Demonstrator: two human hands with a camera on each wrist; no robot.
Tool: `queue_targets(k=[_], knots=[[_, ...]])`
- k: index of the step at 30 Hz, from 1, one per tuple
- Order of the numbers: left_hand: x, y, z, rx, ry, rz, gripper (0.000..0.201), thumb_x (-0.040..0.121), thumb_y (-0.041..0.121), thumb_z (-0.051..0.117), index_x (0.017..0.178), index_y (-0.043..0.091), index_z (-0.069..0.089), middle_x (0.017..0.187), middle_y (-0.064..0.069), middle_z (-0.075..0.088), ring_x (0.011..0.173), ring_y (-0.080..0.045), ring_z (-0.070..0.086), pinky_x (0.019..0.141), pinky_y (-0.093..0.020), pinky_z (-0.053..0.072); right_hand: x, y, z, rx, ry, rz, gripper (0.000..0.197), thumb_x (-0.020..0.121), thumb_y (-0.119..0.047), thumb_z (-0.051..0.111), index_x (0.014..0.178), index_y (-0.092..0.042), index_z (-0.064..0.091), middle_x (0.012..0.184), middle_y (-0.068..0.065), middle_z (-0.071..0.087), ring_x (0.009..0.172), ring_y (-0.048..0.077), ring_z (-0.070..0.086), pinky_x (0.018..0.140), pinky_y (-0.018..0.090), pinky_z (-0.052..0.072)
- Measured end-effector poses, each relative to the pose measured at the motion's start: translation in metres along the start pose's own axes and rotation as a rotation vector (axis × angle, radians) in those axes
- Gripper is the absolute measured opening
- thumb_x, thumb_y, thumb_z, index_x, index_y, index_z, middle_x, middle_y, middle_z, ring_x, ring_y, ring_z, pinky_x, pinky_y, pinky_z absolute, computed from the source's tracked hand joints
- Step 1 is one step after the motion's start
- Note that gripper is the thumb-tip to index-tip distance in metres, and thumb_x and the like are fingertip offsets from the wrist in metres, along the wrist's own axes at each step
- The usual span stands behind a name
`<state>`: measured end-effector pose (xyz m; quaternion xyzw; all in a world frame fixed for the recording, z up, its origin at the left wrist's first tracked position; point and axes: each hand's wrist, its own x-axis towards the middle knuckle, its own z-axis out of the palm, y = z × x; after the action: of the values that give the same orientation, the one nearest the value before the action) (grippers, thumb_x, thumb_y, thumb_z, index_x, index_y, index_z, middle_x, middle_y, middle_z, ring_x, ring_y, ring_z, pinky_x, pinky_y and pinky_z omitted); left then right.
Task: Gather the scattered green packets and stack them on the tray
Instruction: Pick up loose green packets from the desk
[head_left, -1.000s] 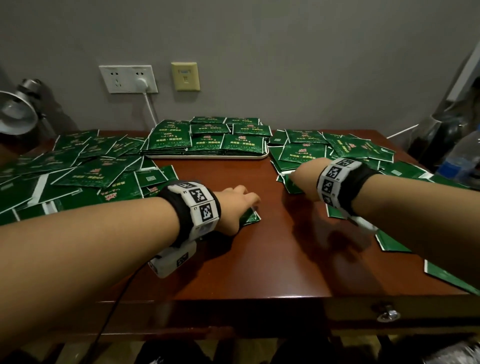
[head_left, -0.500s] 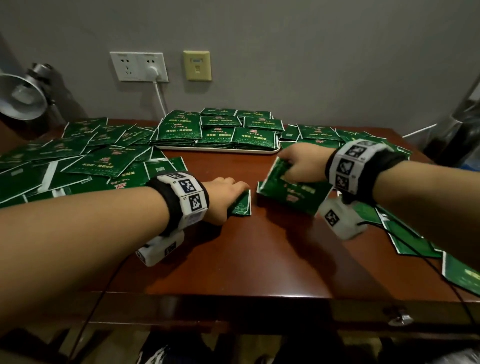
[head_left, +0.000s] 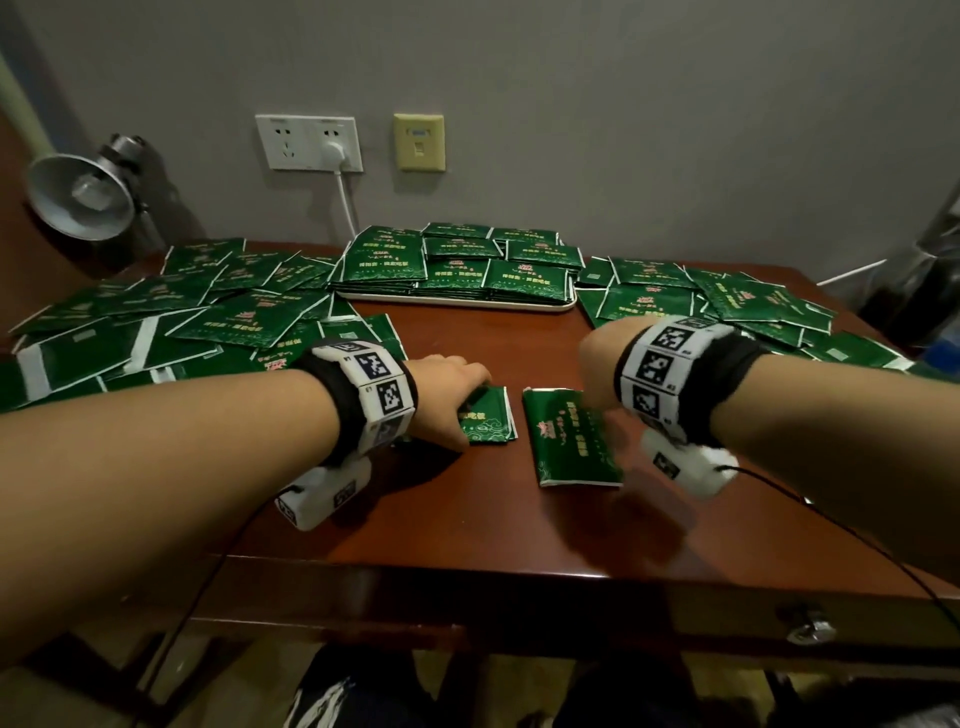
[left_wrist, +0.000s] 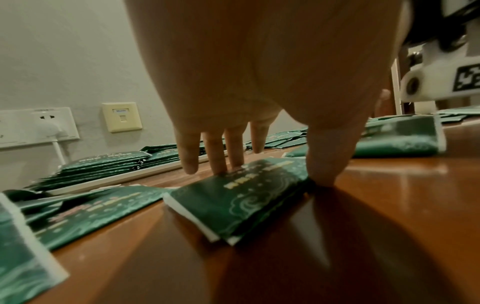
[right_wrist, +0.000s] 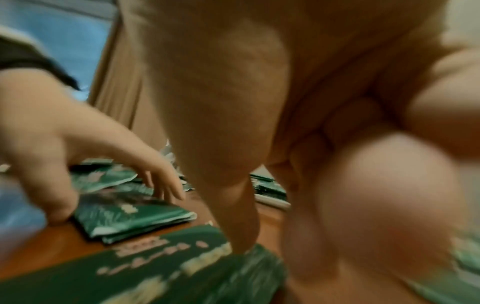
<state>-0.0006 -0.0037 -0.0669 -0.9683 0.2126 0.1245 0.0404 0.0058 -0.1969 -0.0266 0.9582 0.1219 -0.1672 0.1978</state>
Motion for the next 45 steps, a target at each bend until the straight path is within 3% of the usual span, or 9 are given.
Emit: queue_targets(k=[4,8,11,14,18,23,28,36,45], knots=[[0.003,0.002,0.004,0.003,0.049,-0.031,0.081,0.077,0.049,0.072,0.143,0.022,0.033,0.131,-0.005,0.048,0.121,-0.026,0.047,0.101,-0.04,0.044,0.005,-0.006,0.009,-0.151,0.091,-0.239,0.063,0.077,-0.024,0.075,0.126,-0.017,0.036,0.115,0.002,0.052,0.106,0.022,0.055,0.081,0.035,0.052],[0.007,0.003,0.006,-0.005,0.078,-0.047,0.076,0.077,0.052,0.071,0.138,0.022,0.037,0.127,-0.005,0.052,0.117,-0.026,0.05,0.098,-0.039,0.045,0.004,-0.012,0.014,-0.121,-0.067,-0.267,0.09,0.071,-0.029,0.084,0.138,-0.021,0.025,0.129,0.0,0.045,0.102,0.023,0.056,0.065,0.033,0.043],[0.009,0.004,0.004,0.011,0.069,-0.054,0.062,0.074,0.052,0.071,0.121,0.021,0.046,0.116,-0.004,0.054,0.107,-0.026,0.054,0.091,-0.04,0.049,-0.001,-0.008,0.013,-0.154,0.018,-0.224,0.082,0.07,-0.062,0.073,0.13,-0.018,0.038,0.111,0.0,0.054,0.092,0.023,0.058,0.061,0.03,0.039],[0.009,0.005,0.0,0.058,0.033,-0.053,0.039,0.075,0.052,0.069,0.092,0.023,0.049,0.101,-0.002,0.052,0.093,-0.024,0.055,0.082,-0.038,0.051,-0.007,-0.006,0.019,-0.192,0.042,-0.068,0.072,0.071,-0.082,0.054,0.088,-0.012,0.059,0.068,-0.002,0.052,0.059,0.016,0.049,0.046,0.027,0.029],[0.009,0.005,-0.004,0.027,-0.011,-0.05,0.035,0.074,0.049,0.072,0.074,0.028,0.044,0.091,0.004,0.044,0.088,-0.021,0.053,0.078,-0.035,0.051,-0.007,-0.001,0.02,-0.163,-0.013,-0.082,0.073,0.07,-0.087,0.048,0.077,-0.015,0.058,0.077,0.001,0.062,0.062,0.015,0.053,0.046,0.026,0.032],[0.012,0.008,-0.004,0.031,-0.018,-0.038,0.028,0.075,0.039,0.071,0.073,0.027,0.046,0.093,0.003,0.043,0.089,-0.022,0.054,0.077,-0.036,0.052,-0.011,-0.004,0.021,-0.179,-0.003,-0.219,0.077,0.069,-0.068,0.072,0.122,-0.014,0.055,0.115,0.005,0.058,0.09,0.019,0.055,0.046,0.025,0.033],[0.012,0.01,-0.004,0.144,-0.034,-0.009,0.032,0.075,0.046,0.067,0.07,0.026,0.043,0.095,0.0,0.043,0.086,-0.024,0.052,0.075,-0.039,0.053,-0.012,-0.003,0.027,-0.104,0.037,-0.284,0.041,0.078,-0.046,0.069,0.108,-0.02,0.056,0.112,0.005,0.05,0.086,0.021,0.057,0.066,0.033,0.051],[0.012,0.003,-0.005,0.176,-0.015,0.035,0.035,0.075,0.05,0.065,0.073,0.02,0.047,0.095,-0.003,0.04,0.079,-0.024,0.052,0.07,-0.04,0.054,-0.01,-0.003,0.028,-0.211,0.111,-0.314,0.049,0.075,-0.049,0.068,0.11,-0.02,0.053,0.102,0.003,0.042,0.074,0.022,0.053,0.047,0.027,0.034],[0.022,-0.028,-0.031,0.149,0.102,-0.016,0.033,0.072,0.047,0.067,0.072,0.023,0.044,0.096,-0.002,0.043,0.079,-0.023,0.054,0.068,-0.037,0.052,0.004,0.009,0.024,-0.172,0.185,-0.361,0.035,0.077,-0.04,0.066,0.099,-0.021,0.047,0.102,0.004,0.051,0.079,0.022,0.052,0.054,0.028,0.039]])
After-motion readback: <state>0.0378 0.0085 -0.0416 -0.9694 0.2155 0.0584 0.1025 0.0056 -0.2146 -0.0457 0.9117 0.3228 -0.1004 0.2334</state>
